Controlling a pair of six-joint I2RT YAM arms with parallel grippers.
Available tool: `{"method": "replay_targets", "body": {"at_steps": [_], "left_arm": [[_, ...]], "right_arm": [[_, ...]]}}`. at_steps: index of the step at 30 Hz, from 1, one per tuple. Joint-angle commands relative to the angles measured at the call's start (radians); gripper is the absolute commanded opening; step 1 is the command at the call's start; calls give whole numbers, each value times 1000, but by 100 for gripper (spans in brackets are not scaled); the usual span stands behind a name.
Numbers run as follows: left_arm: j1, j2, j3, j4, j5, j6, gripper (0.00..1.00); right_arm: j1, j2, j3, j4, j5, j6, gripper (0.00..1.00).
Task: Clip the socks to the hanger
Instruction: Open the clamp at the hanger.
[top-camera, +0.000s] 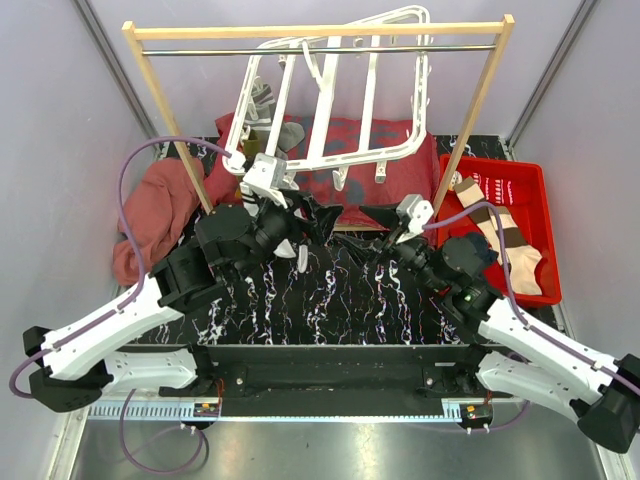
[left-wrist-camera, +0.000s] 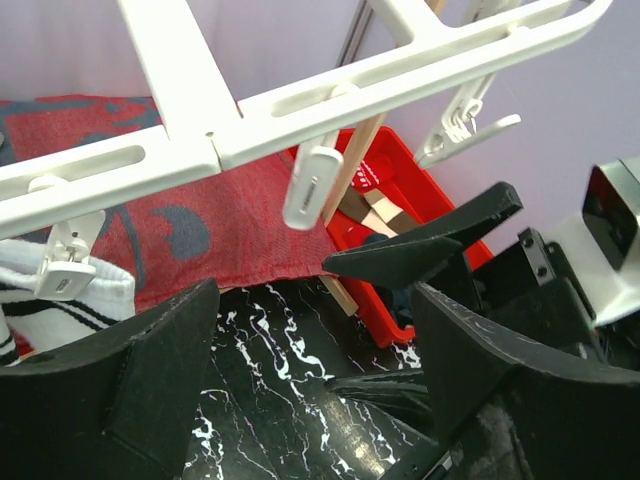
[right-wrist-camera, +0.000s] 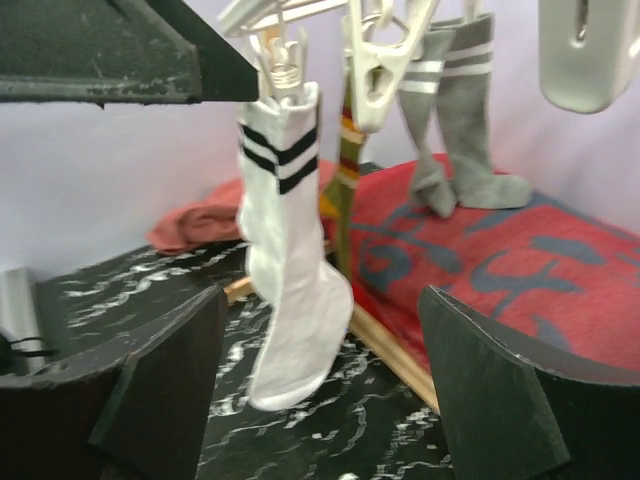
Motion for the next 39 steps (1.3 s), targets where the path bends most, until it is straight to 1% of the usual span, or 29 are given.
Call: {"method": "replay_targets", "body": {"at_steps": [1,3,5,11,15,17,22,26,29,30,32,33,36,37,39], "left_arm": [[-5,-7,30,68,-103,-26,81],[-5,-12,33,73,-123,-20,81],[-5,-13,35,82,-126,-20,80],[-7,43,85,91,-91,-23,77],[-12,104,136,96,-115,-6,76],[-19,124,159,108,-136,6,75],[-35,189,196,119,-279,32,73],[-41,212,205,140,-351,57,67],[-42,227,214,143,-371,75,61],[-41,230,214,142,-371,77,56],[-42,234,214,145,-374,77,51],[-42,234,213,145,-376,78,44],[-41,227,208,142,-368,77,37],[-41,226,208,142,-364,77,33],[-41,218,202,140,-345,74,27]], "right_arm": [[61,25,30,144,221,-180,85],[69,51,28,210,246,-222,85],[74,71,39,228,252,-234,85],[74,108,54,220,263,-210,85],[71,84,28,199,288,-167,84],[72,74,20,185,306,-162,85],[72,36,2,148,309,-127,85],[71,22,-16,142,288,-92,85],[72,21,-23,140,271,-75,85],[72,21,-26,145,262,-69,85],[71,21,-29,149,248,-62,85],[72,21,-27,154,240,-53,85],[71,21,-26,157,216,-33,85],[71,21,-24,156,209,-27,85],[71,27,-14,146,197,0,85]]}}
